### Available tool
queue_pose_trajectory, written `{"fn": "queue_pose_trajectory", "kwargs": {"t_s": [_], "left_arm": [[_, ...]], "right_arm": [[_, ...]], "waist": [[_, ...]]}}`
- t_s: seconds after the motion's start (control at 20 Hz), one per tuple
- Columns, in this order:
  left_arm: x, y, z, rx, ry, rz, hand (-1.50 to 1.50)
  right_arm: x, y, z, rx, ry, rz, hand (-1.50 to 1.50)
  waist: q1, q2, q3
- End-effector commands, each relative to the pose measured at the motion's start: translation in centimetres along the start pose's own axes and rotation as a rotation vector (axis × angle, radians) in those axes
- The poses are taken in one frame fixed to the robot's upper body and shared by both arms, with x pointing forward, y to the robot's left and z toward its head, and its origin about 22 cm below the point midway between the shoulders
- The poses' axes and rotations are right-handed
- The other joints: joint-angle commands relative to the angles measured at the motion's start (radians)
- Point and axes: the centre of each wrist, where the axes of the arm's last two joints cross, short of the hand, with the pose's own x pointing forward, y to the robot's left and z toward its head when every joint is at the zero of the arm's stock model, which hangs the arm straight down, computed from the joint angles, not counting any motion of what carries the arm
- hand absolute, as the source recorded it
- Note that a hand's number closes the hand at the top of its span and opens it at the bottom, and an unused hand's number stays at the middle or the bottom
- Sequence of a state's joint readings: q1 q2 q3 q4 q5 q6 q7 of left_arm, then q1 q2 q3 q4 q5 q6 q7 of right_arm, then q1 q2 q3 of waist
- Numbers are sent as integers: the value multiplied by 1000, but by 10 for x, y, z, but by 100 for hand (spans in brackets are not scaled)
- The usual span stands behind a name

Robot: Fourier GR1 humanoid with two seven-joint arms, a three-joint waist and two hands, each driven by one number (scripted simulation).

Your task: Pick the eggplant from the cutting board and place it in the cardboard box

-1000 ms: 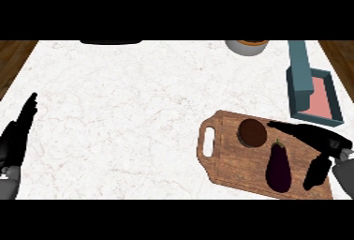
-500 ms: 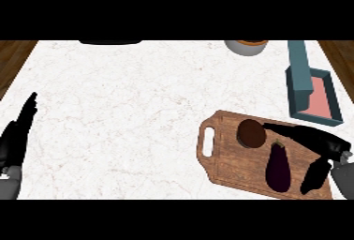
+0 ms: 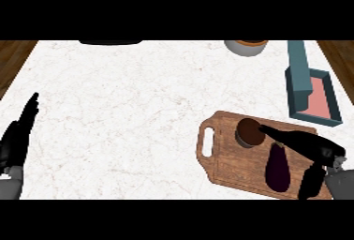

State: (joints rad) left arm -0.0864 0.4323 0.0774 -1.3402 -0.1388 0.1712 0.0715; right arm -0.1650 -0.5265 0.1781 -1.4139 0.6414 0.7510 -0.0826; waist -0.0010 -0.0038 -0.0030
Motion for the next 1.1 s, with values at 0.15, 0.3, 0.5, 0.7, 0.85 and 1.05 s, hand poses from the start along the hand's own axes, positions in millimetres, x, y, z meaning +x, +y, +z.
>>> {"fn": "queue_pose_trajectory", "kwargs": {"t_s": [0.15, 0.3, 0.5, 0.7, 0.85, 1.05], "left_arm": [[7, 4, 10, 4, 9, 3, 0], [-12, 6, 9, -4, 4, 9, 0], [22, 11, -4, 2, -14, 18, 0], [10, 2, -3, -3, -22, -12, 0], [13, -7, -6, -11, -35, 18, 0], [13, -7, -6, -17, -58, 22, 0]], "right_arm": [[22, 22, -23, 50, 64, 20, -150], [5, 38, -26, -53, 56, 40, 150], [-1, 40, -39, -178, 71, 114, 150], [-51, 1, -10, -269, 27, 179, 150], [-86, -63, 66, -358, -82, 241, 150], [-107, -85, 102, -449, -109, 304, 150]], "waist": [[5, 3, 3], [4, 4, 3], [9, 4, 4], [20, 9, 5], [31, 24, 12], [56, 41, 21]]}}
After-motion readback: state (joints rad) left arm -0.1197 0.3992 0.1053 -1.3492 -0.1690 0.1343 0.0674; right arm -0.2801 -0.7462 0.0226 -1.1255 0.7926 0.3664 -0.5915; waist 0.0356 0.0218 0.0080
